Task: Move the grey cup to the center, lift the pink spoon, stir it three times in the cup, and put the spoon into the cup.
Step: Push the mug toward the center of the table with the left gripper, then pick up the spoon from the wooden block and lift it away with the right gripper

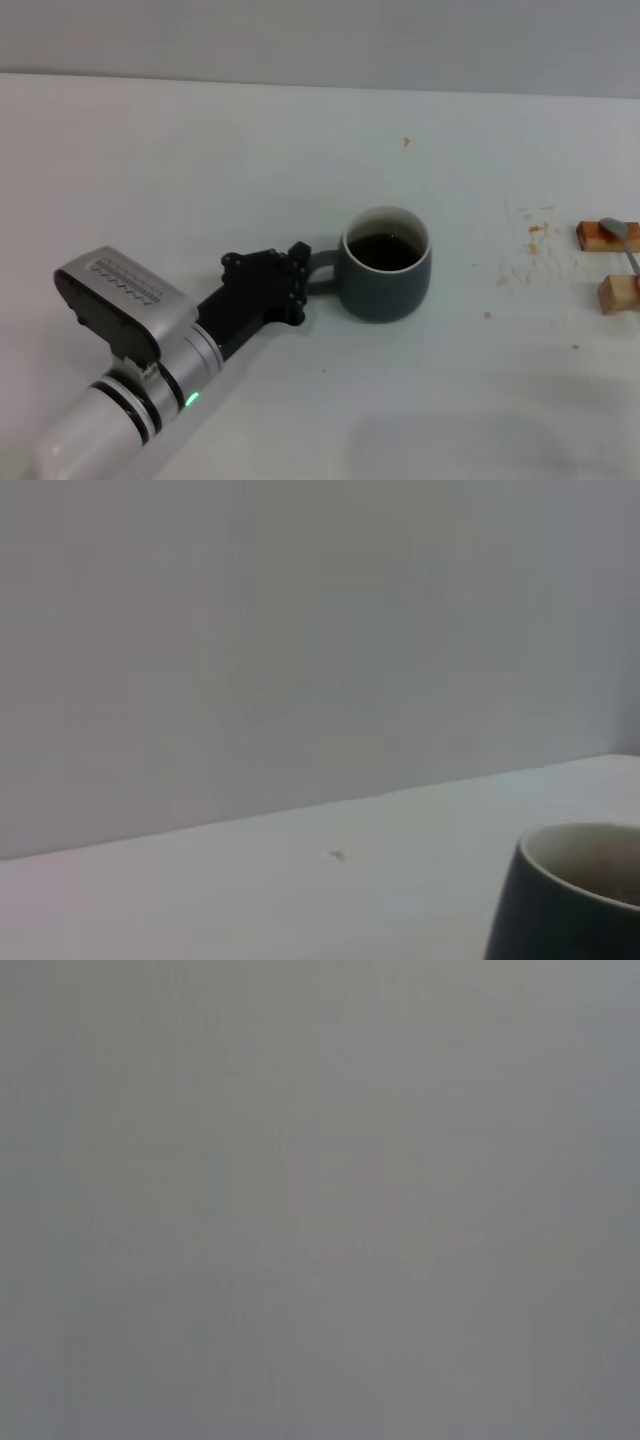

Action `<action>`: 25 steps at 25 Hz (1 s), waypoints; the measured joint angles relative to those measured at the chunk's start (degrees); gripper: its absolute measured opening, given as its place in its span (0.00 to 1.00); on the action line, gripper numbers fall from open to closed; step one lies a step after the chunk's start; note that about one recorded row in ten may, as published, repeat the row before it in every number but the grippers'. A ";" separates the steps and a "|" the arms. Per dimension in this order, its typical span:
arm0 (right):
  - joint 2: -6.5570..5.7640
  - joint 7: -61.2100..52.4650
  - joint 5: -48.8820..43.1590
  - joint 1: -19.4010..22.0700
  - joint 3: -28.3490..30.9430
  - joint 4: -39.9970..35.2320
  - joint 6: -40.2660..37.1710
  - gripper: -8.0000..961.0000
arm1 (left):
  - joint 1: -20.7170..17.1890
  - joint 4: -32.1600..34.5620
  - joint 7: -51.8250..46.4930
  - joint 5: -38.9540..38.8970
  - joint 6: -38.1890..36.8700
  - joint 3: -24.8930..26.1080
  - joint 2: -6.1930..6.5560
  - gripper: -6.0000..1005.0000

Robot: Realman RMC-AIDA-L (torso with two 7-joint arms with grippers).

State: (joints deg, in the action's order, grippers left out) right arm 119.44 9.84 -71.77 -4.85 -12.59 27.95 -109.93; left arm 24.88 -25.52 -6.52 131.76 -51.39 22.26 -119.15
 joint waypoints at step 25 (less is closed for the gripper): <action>0.04 -8.24 6.90 1.95 0.72 -0.09 12.10 0.78 | -6.42 3.25 9.67 -0.42 -2.54 9.11 0.34 0.00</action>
State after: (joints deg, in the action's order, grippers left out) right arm 119.48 1.61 -64.87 -2.91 -11.87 27.86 -97.82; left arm 18.46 -22.27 3.14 131.33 -53.93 31.37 -118.81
